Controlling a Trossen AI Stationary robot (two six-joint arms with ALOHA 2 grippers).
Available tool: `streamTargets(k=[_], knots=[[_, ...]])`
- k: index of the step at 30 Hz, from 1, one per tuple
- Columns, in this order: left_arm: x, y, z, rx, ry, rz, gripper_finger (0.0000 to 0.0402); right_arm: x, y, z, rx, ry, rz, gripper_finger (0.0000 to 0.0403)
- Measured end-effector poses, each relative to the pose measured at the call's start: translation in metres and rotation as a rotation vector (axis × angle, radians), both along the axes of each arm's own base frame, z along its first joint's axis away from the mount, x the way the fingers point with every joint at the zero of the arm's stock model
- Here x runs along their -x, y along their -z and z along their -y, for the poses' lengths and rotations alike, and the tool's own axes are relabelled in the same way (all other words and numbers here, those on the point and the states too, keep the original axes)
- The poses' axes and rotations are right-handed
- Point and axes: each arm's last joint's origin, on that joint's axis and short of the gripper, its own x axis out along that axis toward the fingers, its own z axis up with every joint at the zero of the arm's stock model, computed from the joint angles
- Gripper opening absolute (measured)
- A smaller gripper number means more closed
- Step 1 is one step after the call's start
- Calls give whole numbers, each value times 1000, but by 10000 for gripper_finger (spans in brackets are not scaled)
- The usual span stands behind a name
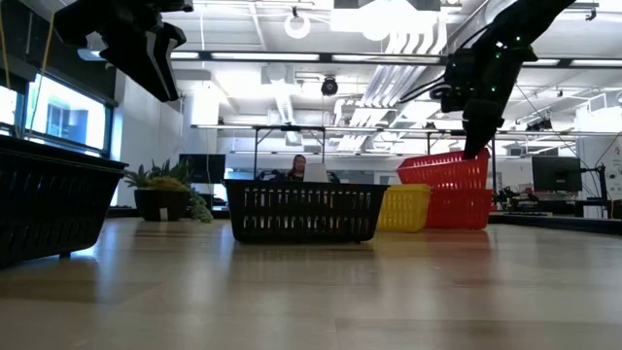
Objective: Stack baskets by color
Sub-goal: Stack the red bin on top of the red bin stack
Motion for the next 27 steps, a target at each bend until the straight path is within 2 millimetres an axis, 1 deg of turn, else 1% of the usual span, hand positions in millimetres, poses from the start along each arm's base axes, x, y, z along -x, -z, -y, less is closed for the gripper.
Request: streamTargets(k=[27], knots=[[0,0,0,3,-6,3,115,2,0,1,1,8,-12,1]])
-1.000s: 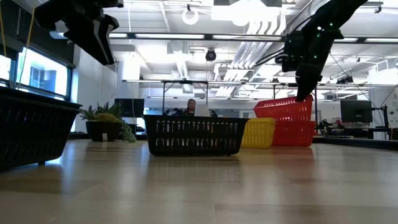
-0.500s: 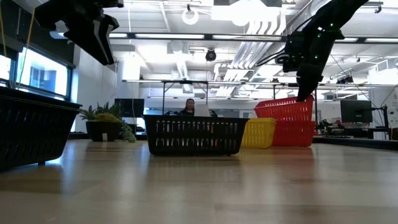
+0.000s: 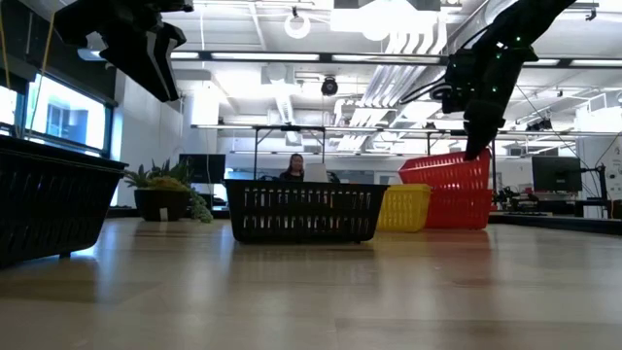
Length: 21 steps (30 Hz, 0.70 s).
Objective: Stack baskets by color
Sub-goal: Stack the red bin on top of the red bin stack
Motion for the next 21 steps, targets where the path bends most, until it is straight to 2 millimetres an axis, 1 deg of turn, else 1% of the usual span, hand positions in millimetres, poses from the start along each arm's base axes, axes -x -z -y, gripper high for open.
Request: streamTargets(k=[3,11,17,21], knots=[[0,0,0,0,0,0,115,0,0,0,1,2,-2,12],[0,0,0,0,0,0,115,0,0,0,-2,11,1,58],[0,0,0,0,0,0,115,1,0,1,19,54,-38,62],[0,0,0,0,0,0,115,1,0,2,16,87,-27,61]])
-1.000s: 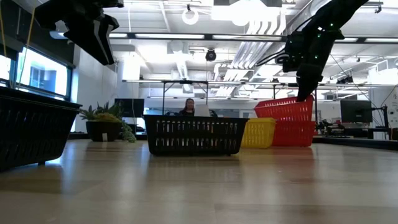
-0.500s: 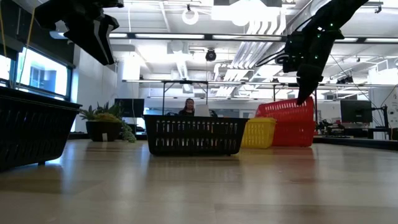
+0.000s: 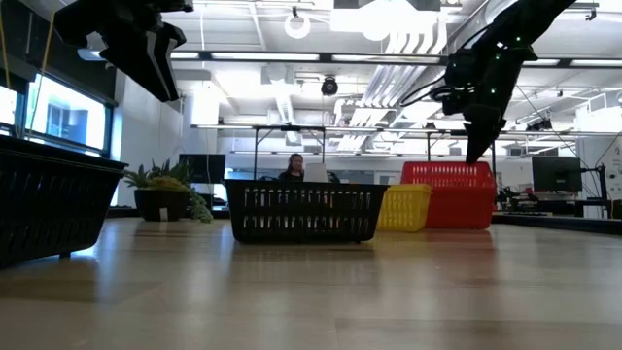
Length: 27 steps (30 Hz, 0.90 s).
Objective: Stack baskets by color
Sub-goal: Stack the red bin on top of the red bin stack
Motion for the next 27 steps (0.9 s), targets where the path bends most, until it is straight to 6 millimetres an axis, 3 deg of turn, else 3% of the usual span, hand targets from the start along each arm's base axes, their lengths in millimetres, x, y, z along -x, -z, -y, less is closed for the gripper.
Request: streamTargets(k=[9,16,27], knots=[[0,0,0,0,0,1,115,-10,15,1,-23,10,-74,50],[0,0,0,0,0,0,115,-16,18,2,-1,6,-98,4],[0,0,0,0,0,1,115,-15,18,2,-31,-18,-61,1]])
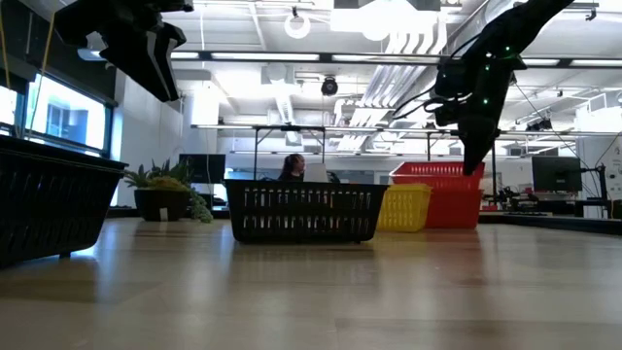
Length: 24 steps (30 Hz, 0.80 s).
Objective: Stack baskets by color
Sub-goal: Stack the red bin on top of the red bin stack
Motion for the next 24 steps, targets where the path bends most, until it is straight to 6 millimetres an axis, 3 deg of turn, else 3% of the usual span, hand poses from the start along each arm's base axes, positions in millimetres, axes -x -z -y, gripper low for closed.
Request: streamTargets(k=[10,19,24], knots=[[0,0,0,0,-1,0,115,18,2,1,-135,25,30,0],[0,0,0,0,0,0,115,19,2,2,-131,34,26,1],[0,0,0,0,0,0,115,19,2,2,-127,39,17,28]])
